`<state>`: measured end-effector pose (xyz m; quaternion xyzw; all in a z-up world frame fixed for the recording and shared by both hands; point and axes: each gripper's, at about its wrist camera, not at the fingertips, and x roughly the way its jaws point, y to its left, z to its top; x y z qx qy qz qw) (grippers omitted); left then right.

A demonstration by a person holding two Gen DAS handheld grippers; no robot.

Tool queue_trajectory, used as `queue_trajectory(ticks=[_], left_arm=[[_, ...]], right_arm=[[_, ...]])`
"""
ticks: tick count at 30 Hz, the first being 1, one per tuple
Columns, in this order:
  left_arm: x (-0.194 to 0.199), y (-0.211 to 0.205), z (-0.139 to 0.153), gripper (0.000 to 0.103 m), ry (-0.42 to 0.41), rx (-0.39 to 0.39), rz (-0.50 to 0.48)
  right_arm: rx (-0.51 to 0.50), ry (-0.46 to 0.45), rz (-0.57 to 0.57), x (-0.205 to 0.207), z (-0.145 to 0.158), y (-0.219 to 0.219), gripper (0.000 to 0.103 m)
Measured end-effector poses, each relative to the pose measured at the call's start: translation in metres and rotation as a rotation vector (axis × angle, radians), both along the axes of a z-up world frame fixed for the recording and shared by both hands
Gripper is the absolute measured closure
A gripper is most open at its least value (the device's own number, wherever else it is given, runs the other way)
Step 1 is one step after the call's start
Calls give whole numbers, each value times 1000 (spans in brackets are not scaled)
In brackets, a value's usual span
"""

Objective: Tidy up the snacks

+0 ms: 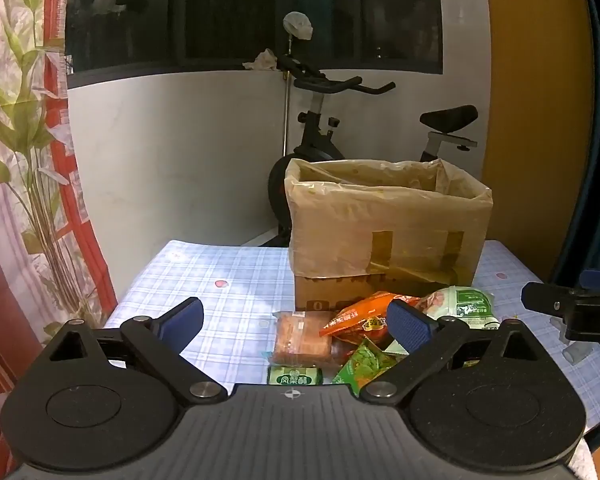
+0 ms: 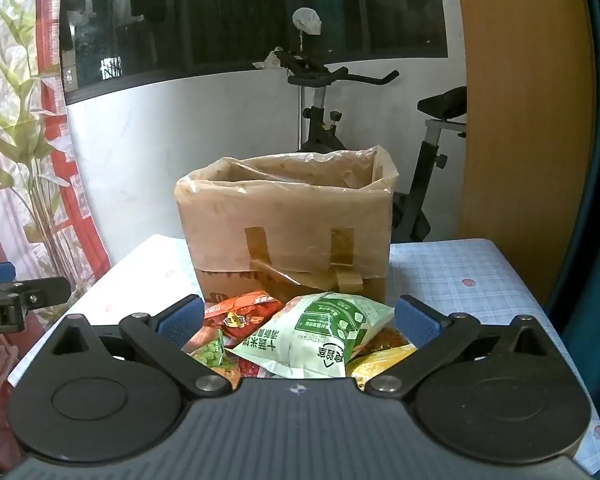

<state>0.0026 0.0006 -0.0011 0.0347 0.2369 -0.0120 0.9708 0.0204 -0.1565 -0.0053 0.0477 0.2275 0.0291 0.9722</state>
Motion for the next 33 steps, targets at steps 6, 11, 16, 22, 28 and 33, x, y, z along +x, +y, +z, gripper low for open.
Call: queue_trajectory(ticks=[6, 11, 16, 22, 28, 33], left_arm=[[0, -1, 0, 3, -4, 1, -8], [0, -1, 0, 3, -6, 0, -9], [0, -1, 1, 4, -7, -5, -9], [0, -1, 0, 4, -6, -7, -5], [-1, -1, -1, 4, -6, -12, -2], [0, -1, -1, 4, -7, -13, -3]], right_arm=[[0, -2, -3, 0, 0, 0, 0], [2, -5, -3, -1, -1, -1, 0], [1, -8, -3, -2, 0, -1, 0], [1, -7, -4, -2, 0, -1, 0], [1, -6, -4, -2, 0, -2, 0], [2, -4, -6, -2, 0, -1, 0]])
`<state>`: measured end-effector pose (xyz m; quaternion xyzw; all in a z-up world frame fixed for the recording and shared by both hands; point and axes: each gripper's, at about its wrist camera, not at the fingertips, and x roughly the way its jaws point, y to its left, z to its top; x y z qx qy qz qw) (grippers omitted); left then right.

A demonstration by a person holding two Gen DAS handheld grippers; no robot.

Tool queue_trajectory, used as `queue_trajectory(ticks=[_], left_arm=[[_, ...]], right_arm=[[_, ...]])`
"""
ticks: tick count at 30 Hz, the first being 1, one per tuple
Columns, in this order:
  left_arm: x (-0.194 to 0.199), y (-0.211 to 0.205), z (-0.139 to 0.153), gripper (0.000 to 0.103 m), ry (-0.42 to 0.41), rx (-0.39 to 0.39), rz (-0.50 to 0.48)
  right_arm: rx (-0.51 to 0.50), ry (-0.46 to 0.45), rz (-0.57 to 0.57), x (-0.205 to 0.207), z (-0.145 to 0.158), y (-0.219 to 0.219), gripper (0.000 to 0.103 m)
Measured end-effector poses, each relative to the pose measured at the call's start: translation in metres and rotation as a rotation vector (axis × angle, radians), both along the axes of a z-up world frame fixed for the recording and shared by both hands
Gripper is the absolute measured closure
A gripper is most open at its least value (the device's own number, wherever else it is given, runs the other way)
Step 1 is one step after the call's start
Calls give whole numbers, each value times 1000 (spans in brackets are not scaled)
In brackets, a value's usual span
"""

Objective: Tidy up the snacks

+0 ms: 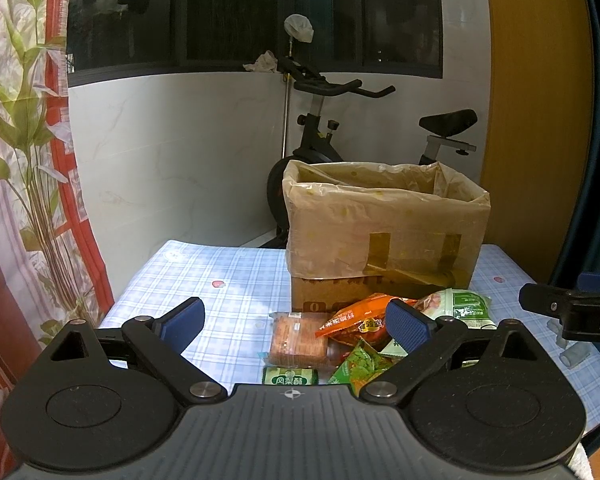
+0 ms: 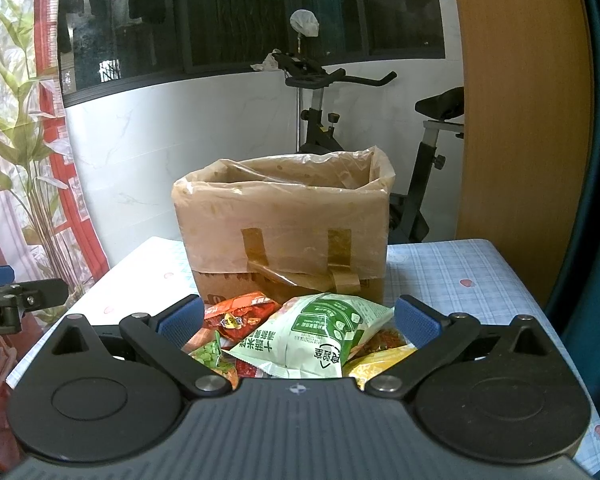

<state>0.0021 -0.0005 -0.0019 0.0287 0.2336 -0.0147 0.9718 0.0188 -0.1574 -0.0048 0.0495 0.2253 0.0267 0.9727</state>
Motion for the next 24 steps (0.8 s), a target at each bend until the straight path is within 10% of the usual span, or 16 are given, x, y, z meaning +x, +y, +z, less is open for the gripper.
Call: queue_trajectory(ticks=[24], left_arm=[[1, 1, -2, 5, 3, -10, -1]], right_arm=[[0, 2, 1, 0, -2, 0, 0]])
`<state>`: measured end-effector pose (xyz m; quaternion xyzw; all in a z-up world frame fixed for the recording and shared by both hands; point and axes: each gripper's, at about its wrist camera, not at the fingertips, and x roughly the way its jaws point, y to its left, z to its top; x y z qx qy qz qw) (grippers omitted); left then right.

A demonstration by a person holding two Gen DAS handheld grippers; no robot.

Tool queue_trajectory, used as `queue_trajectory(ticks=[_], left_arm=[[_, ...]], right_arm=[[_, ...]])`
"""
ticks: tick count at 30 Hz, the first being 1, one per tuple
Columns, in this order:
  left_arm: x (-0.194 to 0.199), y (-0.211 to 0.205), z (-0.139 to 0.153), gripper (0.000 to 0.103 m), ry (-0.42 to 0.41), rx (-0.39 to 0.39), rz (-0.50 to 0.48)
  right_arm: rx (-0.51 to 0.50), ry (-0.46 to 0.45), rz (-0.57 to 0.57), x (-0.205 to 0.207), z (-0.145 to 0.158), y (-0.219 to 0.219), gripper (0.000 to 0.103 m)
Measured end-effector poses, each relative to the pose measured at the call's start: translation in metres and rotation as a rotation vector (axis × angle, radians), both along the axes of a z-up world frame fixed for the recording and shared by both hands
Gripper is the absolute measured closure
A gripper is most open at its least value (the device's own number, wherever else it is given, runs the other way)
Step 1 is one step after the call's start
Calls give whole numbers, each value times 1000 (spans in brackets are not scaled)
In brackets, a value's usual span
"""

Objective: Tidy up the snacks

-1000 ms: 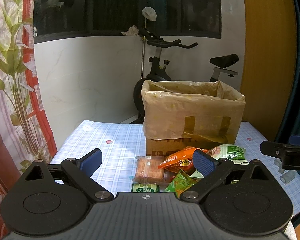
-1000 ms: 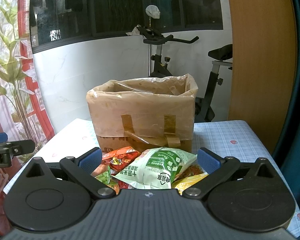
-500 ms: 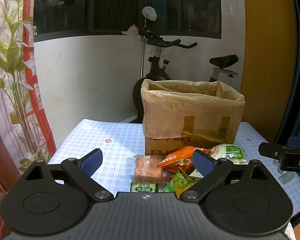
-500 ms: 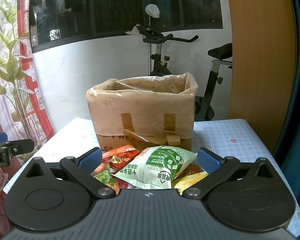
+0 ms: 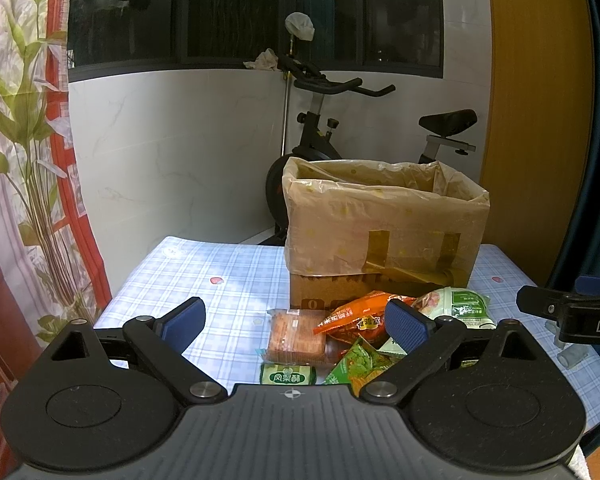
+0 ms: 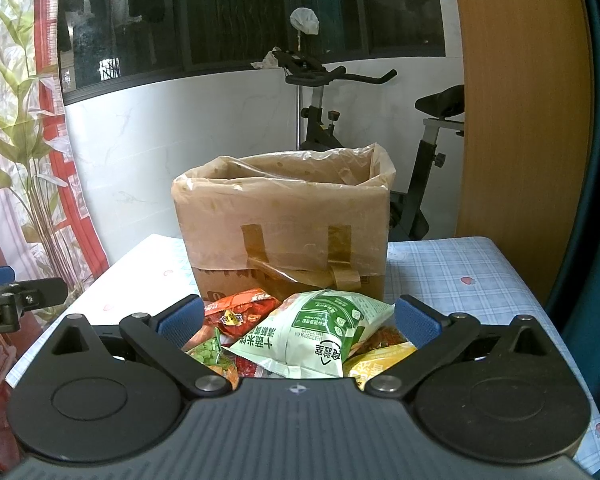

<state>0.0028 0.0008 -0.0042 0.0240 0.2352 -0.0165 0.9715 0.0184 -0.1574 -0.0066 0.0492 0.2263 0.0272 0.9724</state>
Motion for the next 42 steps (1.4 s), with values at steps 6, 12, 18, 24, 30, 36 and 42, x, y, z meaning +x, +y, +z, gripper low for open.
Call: queue_trajectory(ticks=[6, 12, 18, 24, 30, 36, 42], left_arm=[[-1, 0, 0, 5, -1, 0, 0], [-1, -1, -2, 5, -1, -4, 1], [0, -1, -4, 6, 5, -12, 0], [6, 4, -17, 6, 22, -19, 2], [23, 11, -55, 14, 134, -44, 37], [31, 14, -86, 16, 215, -32, 44], [26, 19, -101, 16, 234, -71, 28]], right_arm=[[0, 1, 0, 0, 0, 0, 0], [0, 0, 0, 0, 0, 0, 0], [3, -1, -7, 0, -3, 1, 0], [-9, -26, -16, 4, -16, 4, 0], [24, -4, 19, 11, -45, 7, 2], [14, 33, 73, 13, -75, 12, 8], [37, 72, 112, 11, -90, 17, 10]])
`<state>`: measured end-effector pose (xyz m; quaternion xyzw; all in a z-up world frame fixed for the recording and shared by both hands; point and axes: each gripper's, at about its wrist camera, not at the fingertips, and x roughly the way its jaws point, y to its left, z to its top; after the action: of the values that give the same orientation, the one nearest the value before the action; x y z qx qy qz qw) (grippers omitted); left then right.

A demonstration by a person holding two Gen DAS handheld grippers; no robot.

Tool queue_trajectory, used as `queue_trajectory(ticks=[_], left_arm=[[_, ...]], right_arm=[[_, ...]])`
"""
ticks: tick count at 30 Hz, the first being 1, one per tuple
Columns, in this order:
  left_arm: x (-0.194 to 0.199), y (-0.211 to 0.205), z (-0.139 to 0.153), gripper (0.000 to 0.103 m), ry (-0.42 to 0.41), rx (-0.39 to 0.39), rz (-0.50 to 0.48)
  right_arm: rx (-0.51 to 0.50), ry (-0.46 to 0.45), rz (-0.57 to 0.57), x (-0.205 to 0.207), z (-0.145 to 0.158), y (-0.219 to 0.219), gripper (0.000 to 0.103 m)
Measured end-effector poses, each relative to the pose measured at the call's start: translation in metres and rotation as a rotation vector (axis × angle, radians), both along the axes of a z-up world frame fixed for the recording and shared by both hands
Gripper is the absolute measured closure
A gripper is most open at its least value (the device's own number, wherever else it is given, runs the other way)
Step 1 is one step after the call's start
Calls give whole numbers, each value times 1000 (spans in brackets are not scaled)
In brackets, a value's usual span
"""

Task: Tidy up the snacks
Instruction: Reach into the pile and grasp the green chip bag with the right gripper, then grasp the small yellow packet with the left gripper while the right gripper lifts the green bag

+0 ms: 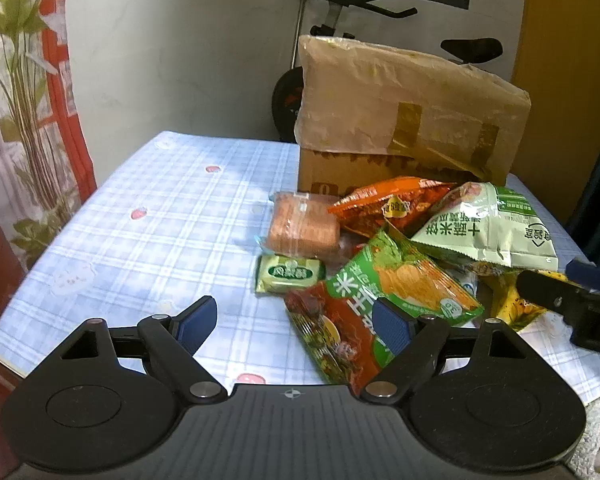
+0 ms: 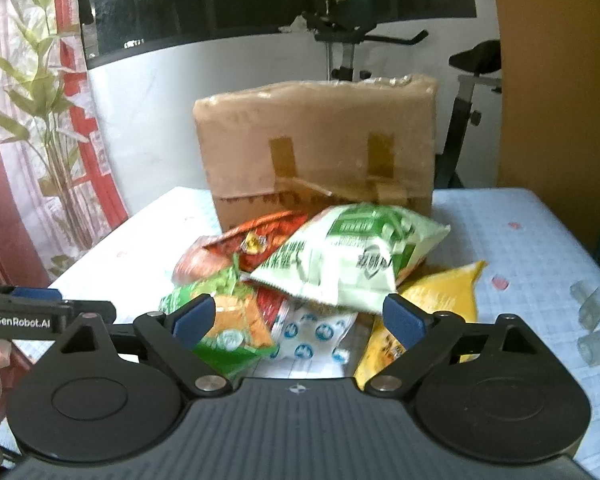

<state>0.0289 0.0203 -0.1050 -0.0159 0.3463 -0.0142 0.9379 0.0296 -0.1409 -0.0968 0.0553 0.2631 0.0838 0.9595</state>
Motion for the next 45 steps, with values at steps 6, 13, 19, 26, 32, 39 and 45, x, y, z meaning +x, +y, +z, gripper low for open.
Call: queue_trajectory(ticks=[6, 13, 19, 26, 32, 39, 45], left_arm=[[-2, -1, -4, 17, -3, -15, 7], [5, 10, -6, 18, -37, -6, 37], [9, 21, -10, 19, -32, -18, 58], [14, 32, -20, 21, -13, -56, 89], [16, 37, -24, 22, 2, -80, 89], [15, 38, -25, 22, 7, -101, 92], [11, 36, -20, 22, -13, -112, 90]], right_arm=[[21, 29, 73, 7, -10, 11, 11], [124, 74, 169, 27, -30, 25, 9], [250, 153, 125, 51, -51, 32, 5], [284, 200, 117, 68, -64, 41, 5], [333, 222, 121, 75, -72, 41, 18], [321, 150, 182, 68, -58, 47, 44], [242, -11, 186, 49, -32, 48, 45]])
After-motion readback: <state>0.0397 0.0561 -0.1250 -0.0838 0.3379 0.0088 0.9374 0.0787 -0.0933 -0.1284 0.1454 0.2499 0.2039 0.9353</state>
